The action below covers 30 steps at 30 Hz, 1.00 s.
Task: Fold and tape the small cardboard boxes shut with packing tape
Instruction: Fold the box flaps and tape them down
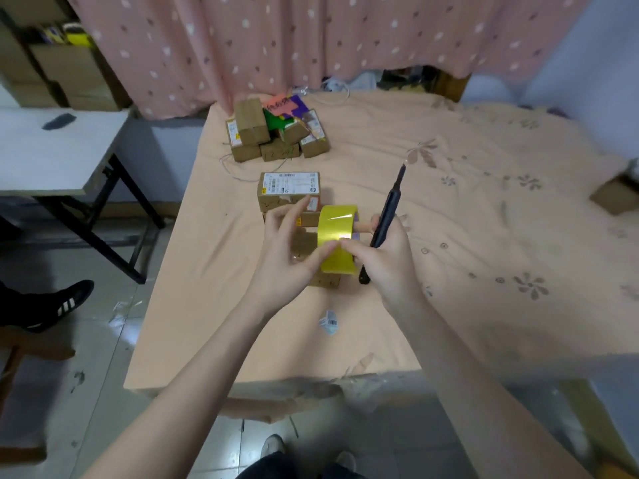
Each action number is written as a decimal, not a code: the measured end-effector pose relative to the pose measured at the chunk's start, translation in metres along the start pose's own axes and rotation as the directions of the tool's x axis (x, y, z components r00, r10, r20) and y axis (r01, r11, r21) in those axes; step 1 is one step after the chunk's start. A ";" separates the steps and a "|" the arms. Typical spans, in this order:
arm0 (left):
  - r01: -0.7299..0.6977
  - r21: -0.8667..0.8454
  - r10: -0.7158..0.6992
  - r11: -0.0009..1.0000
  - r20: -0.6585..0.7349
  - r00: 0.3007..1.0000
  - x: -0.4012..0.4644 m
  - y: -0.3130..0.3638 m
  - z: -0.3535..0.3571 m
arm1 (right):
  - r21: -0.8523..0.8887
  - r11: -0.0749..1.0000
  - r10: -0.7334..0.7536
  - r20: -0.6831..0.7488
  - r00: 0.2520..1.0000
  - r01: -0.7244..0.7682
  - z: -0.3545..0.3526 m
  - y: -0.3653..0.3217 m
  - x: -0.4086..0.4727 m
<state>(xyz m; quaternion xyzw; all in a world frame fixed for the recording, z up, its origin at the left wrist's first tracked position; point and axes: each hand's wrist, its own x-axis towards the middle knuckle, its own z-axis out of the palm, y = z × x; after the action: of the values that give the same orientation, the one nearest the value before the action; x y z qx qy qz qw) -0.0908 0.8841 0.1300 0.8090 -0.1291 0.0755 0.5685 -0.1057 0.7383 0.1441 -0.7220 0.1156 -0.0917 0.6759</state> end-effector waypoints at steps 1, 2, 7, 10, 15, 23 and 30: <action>0.012 0.010 -0.012 1.000 -0.009 1.000 0.004 0.005 -0.002 | -0.012 1.000 -0.029 -0.001 1.000 0.029 -0.004 -0.004 -0.001; 0.029 0.019 -0.029 0.999 -0.011 1.000 0.008 0.011 -0.005 | -0.027 0.998 -0.051 0.004 0.999 0.051 -0.008 -0.008 -0.002; -0.031 0.059 0.027 0.998 0.067 0.997 0.027 0.034 -0.011 | -0.107 0.984 -0.140 0.052 0.989 0.145 -0.016 -0.019 -0.007; -0.013 -0.058 0.017 0.998 0.061 0.998 0.030 0.038 -0.010 | -0.162 0.971 -0.168 0.048 0.985 0.173 -0.016 -0.022 -0.007; 0.012 0.011 -0.012 1.000 0.022 1.000 0.035 0.039 -0.006 | -0.130 0.972 -0.194 0.040 0.980 0.198 -0.012 -0.025 -0.007; -0.035 0.319 0.059 0.947 -0.068 0.996 0.040 0.024 0.003 | -0.235 0.957 -0.163 0.059 0.985 0.173 0.001 -0.001 -0.016; 0.015 0.361 0.035 0.933 -0.132 0.991 0.036 0.003 0.013 | -0.275 0.945 -0.188 -0.020 0.982 0.176 0.010 0.010 -0.017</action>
<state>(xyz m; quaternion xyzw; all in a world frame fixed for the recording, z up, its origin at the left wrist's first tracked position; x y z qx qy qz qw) -0.0579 0.8663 0.1373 0.8918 -0.0780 0.1558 0.4175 -0.1196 0.7522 0.1344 -0.8133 0.0754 -0.1534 0.5561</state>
